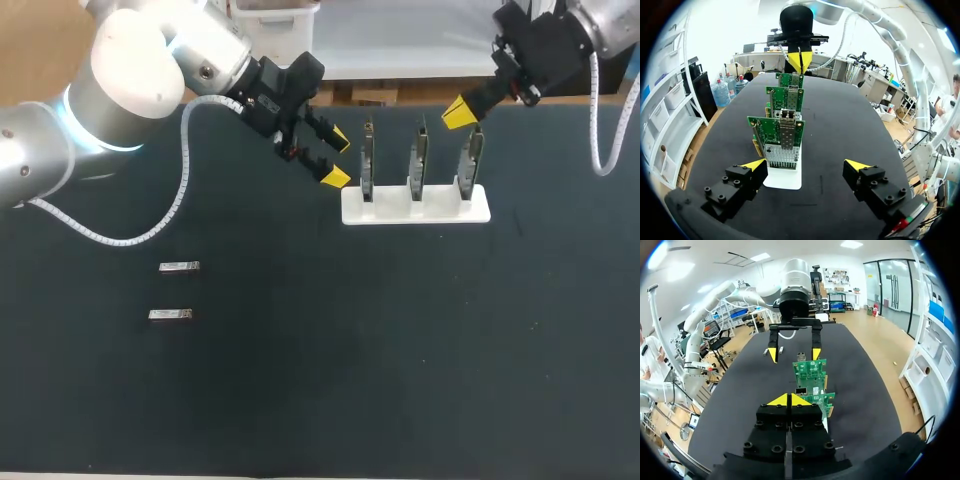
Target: Pick up the optical module with the left hand, and insert it into the network port with the right hand.
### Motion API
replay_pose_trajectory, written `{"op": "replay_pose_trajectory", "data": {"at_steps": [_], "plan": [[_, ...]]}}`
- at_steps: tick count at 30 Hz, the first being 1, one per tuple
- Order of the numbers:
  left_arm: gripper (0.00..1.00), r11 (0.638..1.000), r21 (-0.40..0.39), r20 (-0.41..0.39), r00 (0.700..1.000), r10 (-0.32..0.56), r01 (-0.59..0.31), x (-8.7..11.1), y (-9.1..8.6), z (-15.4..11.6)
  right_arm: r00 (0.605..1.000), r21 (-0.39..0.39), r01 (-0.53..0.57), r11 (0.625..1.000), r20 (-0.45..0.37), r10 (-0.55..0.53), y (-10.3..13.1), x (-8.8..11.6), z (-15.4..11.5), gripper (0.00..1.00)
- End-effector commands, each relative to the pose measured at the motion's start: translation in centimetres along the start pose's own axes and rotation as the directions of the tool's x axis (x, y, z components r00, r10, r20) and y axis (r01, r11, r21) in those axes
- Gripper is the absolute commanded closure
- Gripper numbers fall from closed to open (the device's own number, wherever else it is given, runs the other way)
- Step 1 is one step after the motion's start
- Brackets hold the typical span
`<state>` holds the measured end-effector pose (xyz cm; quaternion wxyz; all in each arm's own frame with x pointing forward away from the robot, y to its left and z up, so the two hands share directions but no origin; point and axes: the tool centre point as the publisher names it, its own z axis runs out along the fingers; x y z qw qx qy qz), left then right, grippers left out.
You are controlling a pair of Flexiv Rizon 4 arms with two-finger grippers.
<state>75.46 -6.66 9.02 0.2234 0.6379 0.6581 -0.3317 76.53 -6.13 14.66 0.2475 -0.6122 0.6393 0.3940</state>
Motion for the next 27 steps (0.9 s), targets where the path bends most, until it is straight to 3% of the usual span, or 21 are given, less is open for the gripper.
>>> {"op": "replay_pose_trajectory", "data": {"at_steps": [1, 6, 7, 8, 27], "plan": [[0.0, 1.0, -0.003, -0.002, 1.0, -0.001, 0.001, -0.01, -0.1, 0.0, 1.0, 0.007, -0.003, 1.0, 0.002, 0.003, -0.22, 0.07, 0.06, 1.0], [0.0, 1.0, -0.003, -0.002, 1.0, -0.001, 0.001, -0.01, -0.1, 0.0, 1.0, 0.031, -0.011, 0.999, 0.005, 0.011, -0.4, 0.03, 0.11, 1.0], [0.0, 1.0, -0.003, -0.002, 1.0, -0.001, 0.001, -0.01, -0.1, 0.0, 1.0, 0.048, -0.018, 0.999, 0.005, 0.017, -0.46, 0.0, 0.14, 0.61], [0.0, 1.0, -0.003, -0.002, 1.0, -0.001, 0.001, -0.01, -0.1, 0.0, 1.0, 0.058, -0.024, 0.998, 0.007, 0.023, -0.56, -0.03, 0.18, 0.0], [0.0, 1.0, -0.003, -0.002, 1.0, -0.001, 0.001, -0.01, -0.1, 0.0, 1.0, 0.058, -0.024, 0.998, 0.007, 0.023, -0.56, -0.03, 0.18, 0.0]]}}
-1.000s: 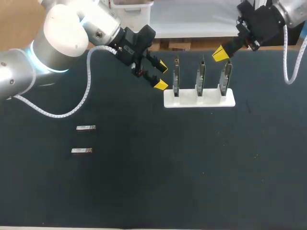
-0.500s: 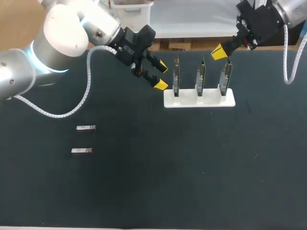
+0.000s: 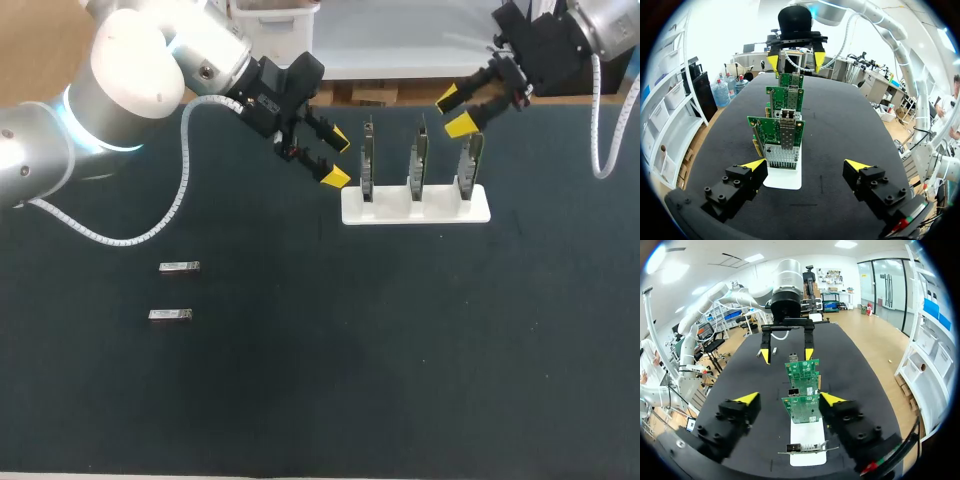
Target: Pick up the optical module with the left hand, and insert it into the network port with the right hand.
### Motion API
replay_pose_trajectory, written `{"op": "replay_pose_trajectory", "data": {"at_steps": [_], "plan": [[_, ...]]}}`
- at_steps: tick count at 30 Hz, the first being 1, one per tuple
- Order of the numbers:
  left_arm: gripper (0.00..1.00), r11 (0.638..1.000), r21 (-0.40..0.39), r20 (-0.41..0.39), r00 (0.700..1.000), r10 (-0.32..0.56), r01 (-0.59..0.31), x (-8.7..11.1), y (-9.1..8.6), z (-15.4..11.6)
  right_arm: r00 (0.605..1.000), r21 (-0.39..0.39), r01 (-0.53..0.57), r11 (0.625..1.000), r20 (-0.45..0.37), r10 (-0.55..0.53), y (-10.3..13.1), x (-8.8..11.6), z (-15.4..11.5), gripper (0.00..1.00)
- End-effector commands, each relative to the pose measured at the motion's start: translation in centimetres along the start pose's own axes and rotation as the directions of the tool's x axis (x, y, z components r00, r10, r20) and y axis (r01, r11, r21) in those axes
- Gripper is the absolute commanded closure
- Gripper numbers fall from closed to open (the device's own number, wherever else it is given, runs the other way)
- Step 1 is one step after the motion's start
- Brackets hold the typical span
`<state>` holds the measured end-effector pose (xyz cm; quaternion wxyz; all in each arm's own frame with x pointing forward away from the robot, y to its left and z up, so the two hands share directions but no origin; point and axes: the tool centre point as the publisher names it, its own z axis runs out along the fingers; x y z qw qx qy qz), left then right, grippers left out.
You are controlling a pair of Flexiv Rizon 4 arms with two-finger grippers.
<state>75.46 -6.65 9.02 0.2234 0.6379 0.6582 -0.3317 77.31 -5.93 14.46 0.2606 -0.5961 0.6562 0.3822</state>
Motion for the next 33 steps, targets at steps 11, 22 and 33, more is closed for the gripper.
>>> {"op": "replay_pose_trajectory", "data": {"at_steps": [11, 22, 33], "plan": [[0.0, 1.0, -0.01, 0.008, 1.0, 0.01, -0.01, 0.1, -0.8, -1.2, 1.0, 0.006, 0.001, 1.0, 0.0, -0.001, 0.3, 0.0, 0.0, 0.0], [0.0, 0.989, -0.113, -0.132, 0.988, 0.075, -0.09, 2.5, -3.5, -6.1, 1.0, 0.006, 0.001, 1.0, 0.0, -0.001, 0.3, 0.0, 0.0, 0.0], [0.0, 0.948, -0.298, -0.274, 0.961, 0.026, -0.111, 7.8, -6.5, -12.3, 1.0, 0.006, 0.001, 1.0, 0.0, -0.001, 0.3, 0.0, 0.0, 0.0]]}}
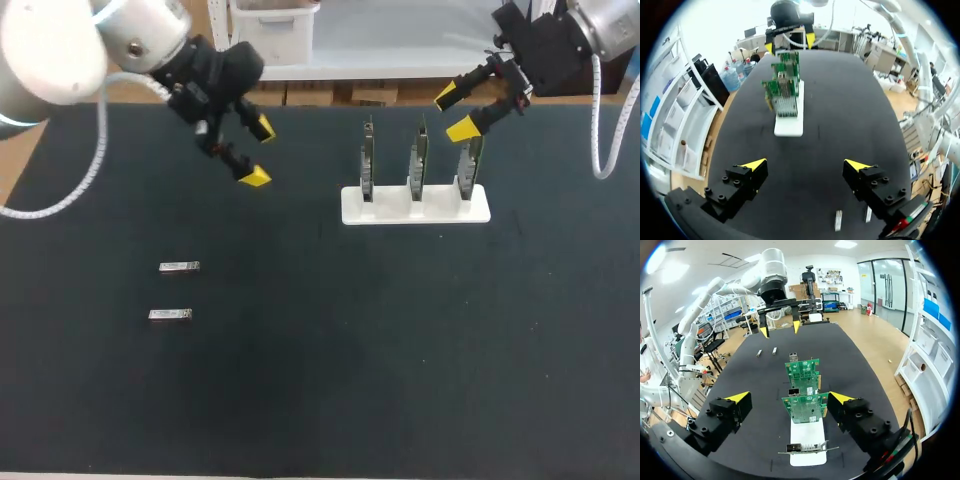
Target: Pick up the optical module with the left hand, and insert it into the network port with the right hand.
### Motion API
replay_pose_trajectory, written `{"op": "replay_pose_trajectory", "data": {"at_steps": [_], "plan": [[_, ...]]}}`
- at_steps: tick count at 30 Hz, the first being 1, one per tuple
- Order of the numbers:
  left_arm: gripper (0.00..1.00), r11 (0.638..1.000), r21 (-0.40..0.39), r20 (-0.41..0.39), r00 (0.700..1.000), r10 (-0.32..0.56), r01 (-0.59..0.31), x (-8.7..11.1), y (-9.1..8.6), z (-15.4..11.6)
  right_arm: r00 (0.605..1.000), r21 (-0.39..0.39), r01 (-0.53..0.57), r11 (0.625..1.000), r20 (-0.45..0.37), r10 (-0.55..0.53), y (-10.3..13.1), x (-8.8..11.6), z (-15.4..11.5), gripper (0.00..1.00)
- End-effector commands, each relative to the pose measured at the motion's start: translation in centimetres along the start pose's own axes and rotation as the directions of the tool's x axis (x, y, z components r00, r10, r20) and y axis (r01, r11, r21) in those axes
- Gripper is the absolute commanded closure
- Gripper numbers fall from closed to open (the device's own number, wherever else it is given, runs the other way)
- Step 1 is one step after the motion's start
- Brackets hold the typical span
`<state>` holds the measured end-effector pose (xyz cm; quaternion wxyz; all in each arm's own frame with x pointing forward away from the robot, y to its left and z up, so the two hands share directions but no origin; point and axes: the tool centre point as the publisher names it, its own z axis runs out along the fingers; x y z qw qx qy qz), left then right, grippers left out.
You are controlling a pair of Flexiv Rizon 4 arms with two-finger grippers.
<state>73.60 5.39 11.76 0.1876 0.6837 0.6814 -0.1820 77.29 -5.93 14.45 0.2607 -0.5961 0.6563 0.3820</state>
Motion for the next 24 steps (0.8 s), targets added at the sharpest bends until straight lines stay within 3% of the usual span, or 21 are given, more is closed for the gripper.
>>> {"op": "replay_pose_trajectory", "data": {"at_steps": [1, 8, 18, 24], "plan": [[0.0, 0.982, -0.187, -0.019, 0.999, -0.033, 0.029, 2.3, -4.1, -2.4, 1.0, 0.005, 0.001, 1.0, 0.0, -0.001, 0.2, 0.0, 0.0, 0.0], [0.0, 0.969, -0.242, -0.113, 0.99, -0.084, 0.055, 6.0, -6.5, -3.7, 1.0, 0.005, 0.001, 1.0, 0.0, -0.001, 0.2, 0.0, 0.0, 0.0], [0.0, 0.954, -0.291, -0.232, 0.962, -0.148, 0.077, 9.7, -9.0, -4.0, 1.0, 0.005, 0.001, 1.0, 0.0, -0.001, 0.2, 0.0, 0.0, 0.0], [0.0, 0.968, -0.242, -0.281, 0.95, -0.138, 0.069, 11.4, -9.2, -3.4, 1.0, 0.005, 0.001, 1.0, 0.0, -0.001, 0.2, 0.0, 0.0, 0.0]]}}
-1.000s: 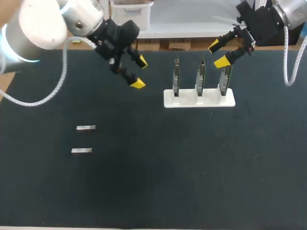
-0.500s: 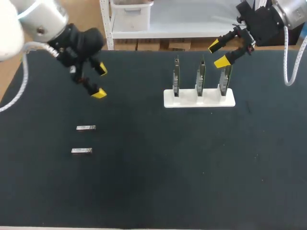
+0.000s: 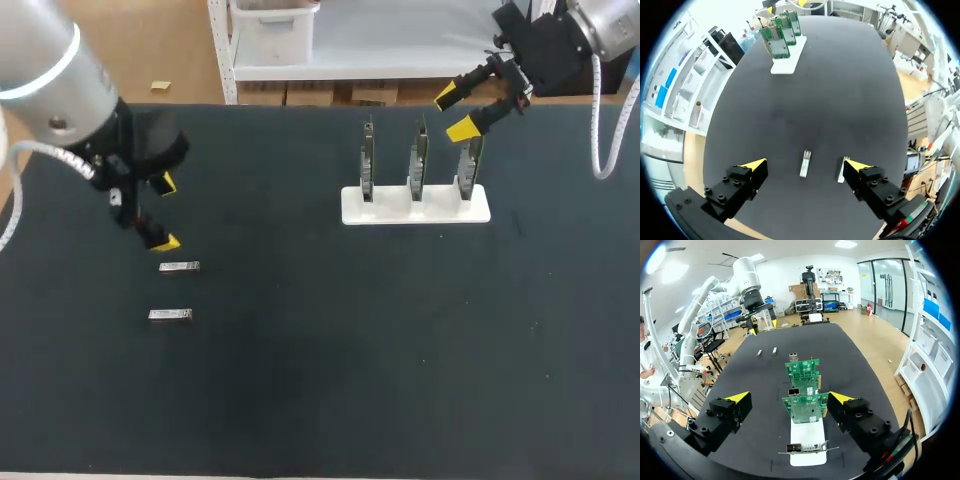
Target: Pick up the optical module with the left hand, and insert it into the network port with the right hand.
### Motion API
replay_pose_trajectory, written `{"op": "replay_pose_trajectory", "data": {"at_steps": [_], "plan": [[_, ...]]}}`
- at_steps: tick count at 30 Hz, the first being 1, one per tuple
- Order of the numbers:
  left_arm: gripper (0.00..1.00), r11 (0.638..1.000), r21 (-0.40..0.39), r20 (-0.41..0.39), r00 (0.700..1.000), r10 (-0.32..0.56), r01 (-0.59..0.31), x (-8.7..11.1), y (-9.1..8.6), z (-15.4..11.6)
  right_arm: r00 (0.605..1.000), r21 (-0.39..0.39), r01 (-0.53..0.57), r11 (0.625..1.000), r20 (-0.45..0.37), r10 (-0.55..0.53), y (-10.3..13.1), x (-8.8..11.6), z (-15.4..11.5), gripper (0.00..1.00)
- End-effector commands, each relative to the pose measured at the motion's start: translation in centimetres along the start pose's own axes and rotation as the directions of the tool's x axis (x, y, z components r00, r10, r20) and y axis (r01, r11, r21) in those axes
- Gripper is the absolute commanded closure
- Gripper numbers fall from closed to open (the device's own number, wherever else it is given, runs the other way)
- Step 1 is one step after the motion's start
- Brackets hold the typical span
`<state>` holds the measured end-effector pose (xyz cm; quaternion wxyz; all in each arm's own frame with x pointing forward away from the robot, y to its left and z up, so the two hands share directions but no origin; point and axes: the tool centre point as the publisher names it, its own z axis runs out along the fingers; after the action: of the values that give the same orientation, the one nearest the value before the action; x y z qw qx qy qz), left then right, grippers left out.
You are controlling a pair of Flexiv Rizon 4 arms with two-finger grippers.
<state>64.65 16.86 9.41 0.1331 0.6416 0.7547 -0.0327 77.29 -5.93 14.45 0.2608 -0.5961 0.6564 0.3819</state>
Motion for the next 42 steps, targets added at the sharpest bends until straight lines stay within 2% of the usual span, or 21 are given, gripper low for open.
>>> {"op": "replay_pose_trajectory", "data": {"at_steps": [1, 6, 12, 15, 26, 33, 42], "plan": [[0.0, 0.998, -0.052, -0.017, 1.0, 0.015, -0.016, 0.4, -0.2, 0.7, 1.0, 0.005, 0.001, 1.0, 0.0, -0.001, 0.2, 0.0, 0.0, 0.0], [0.0, 0.999, -0.007, -0.049, 0.998, 0.041, -0.042, 0.9, -0.1, 1.8, 1.0, 0.005, 0.001, 1.0, 0.0, -0.001, 0.2, 0.0, 0.0, 0.0], [0.0, 0.996, 0.09, -0.071, 0.997, 0.017, -0.01, 2.2, -0.6, 4.0, 1.0, 0.005, 0.001, 1.0, 0.0, -0.001, 0.2, 0.0, 0.0, 0.0], [0.0, 0.994, 0.107, -0.081, 0.997, 0.017, -0.009, 2.6, -0.8, 4.8, 1.0, 0.005, 0.001, 1.0, 0.0, -0.001, 0.2, 0.0, 0.0, 0.0], [0.0, 0.991, 0.131, -0.135, 0.989, 0.054, -0.037, 3.3, -0.9, 6.6, 1.0, 0.005, 0.001, 1.0, 0.0, -0.001, 0.2, 0.0, 0.0, 0.0], [0.0, 0.99, 0.136, -0.139, 0.989, 0.054, -0.035, 3.9, -1.1, 7.6, 1.0, 0.005, 0.001, 1.0, 0.0, -0.001, 0.2, 0.0, 0.0, 0.0], [0.0, 0.989, 0.133, -0.195, 0.976, 0.093, -0.068, 4.7, -1.4, 9.0, 1.0, 0.005, 0.001, 1.0, 0.0, -0.001, 0.2, 0.0, 0.0, 0.0]]}}
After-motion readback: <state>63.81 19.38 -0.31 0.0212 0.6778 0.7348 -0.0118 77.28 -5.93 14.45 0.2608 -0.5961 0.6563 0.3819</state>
